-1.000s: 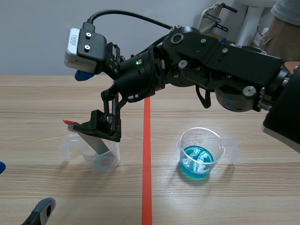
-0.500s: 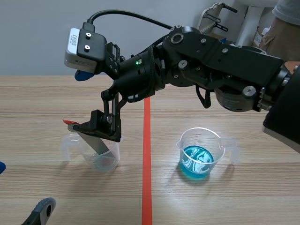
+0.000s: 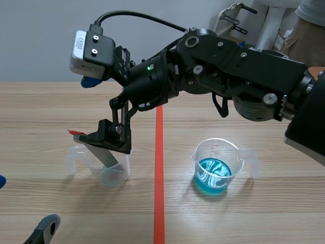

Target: Do the redox reaction experiment

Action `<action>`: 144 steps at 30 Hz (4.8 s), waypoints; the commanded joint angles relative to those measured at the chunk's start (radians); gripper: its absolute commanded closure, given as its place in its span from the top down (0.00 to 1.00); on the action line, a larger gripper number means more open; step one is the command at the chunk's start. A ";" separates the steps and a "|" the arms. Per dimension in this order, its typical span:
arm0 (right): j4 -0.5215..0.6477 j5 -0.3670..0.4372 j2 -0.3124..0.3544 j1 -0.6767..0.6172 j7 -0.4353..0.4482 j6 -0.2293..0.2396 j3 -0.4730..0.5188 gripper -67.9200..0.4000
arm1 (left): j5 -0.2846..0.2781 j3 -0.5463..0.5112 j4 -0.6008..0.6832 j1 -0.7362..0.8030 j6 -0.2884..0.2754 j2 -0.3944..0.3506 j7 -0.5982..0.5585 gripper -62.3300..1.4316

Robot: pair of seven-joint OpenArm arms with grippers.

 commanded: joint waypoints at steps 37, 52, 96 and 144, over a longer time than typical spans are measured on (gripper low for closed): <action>0.018 0.011 -0.003 0.022 0.011 0.007 0.009 1.00 | 0.002 -0.005 0.023 -0.003 0.000 0.005 -0.014 1.00; 0.018 0.011 -0.003 0.022 0.015 0.007 0.010 1.00 | 0.002 -0.005 0.023 -0.003 0.000 0.005 -0.014 1.00; 0.703 0.091 0.354 -1.148 0.073 -0.180 0.875 1.00 | -0.070 -0.151 0.087 0.079 0.023 0.005 0.061 1.00; 1.059 0.151 0.241 -1.482 -0.177 -0.322 1.152 1.00 | -0.093 -0.411 0.290 0.075 0.023 0.042 0.375 1.00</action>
